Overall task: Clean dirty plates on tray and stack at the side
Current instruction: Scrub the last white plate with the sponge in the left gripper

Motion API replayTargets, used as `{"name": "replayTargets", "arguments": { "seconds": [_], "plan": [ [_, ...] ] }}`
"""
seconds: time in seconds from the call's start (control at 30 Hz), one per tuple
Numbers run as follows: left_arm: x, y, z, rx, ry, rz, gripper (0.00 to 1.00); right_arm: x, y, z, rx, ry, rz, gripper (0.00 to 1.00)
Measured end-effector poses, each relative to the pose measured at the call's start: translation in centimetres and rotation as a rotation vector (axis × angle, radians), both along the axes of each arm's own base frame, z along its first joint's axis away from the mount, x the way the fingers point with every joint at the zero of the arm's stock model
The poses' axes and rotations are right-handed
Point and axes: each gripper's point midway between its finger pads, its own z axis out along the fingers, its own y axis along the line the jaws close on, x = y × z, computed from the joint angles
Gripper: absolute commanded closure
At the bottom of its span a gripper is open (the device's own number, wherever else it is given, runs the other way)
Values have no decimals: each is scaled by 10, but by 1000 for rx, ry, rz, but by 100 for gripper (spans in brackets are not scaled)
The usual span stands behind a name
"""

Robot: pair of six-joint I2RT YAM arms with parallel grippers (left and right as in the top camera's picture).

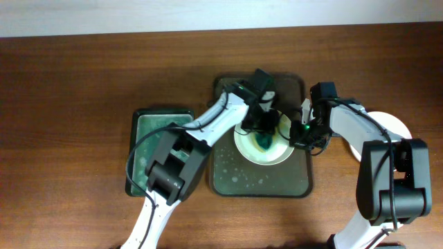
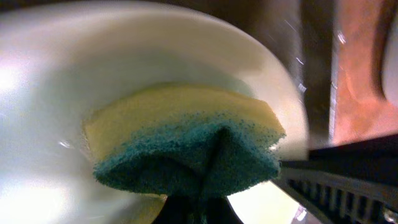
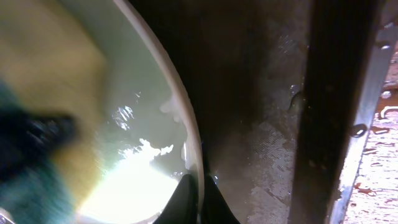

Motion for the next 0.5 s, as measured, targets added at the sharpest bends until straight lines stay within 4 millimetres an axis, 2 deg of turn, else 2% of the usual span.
{"name": "replayTargets", "arguments": {
  "seconds": [0.07,0.17,0.27,0.4,0.5],
  "plan": [
    [-16,-10,1,-13,17,-54,100,0,-1,0,-3,3,-5,96],
    [-30,-14,2,-24,56,-101,100,0,-1,0,-3,3,-6,96],
    [-34,-13,1,-12,64,-119,100,0,-1,0,-3,3,-7,96],
    [-30,6,-4,107,63,-65,100,1,2,1,8,-5,-1,96],
    [-20,34,-4,233,29,-1,100,3,7,1,19,-12,11,96]
  ]
}}
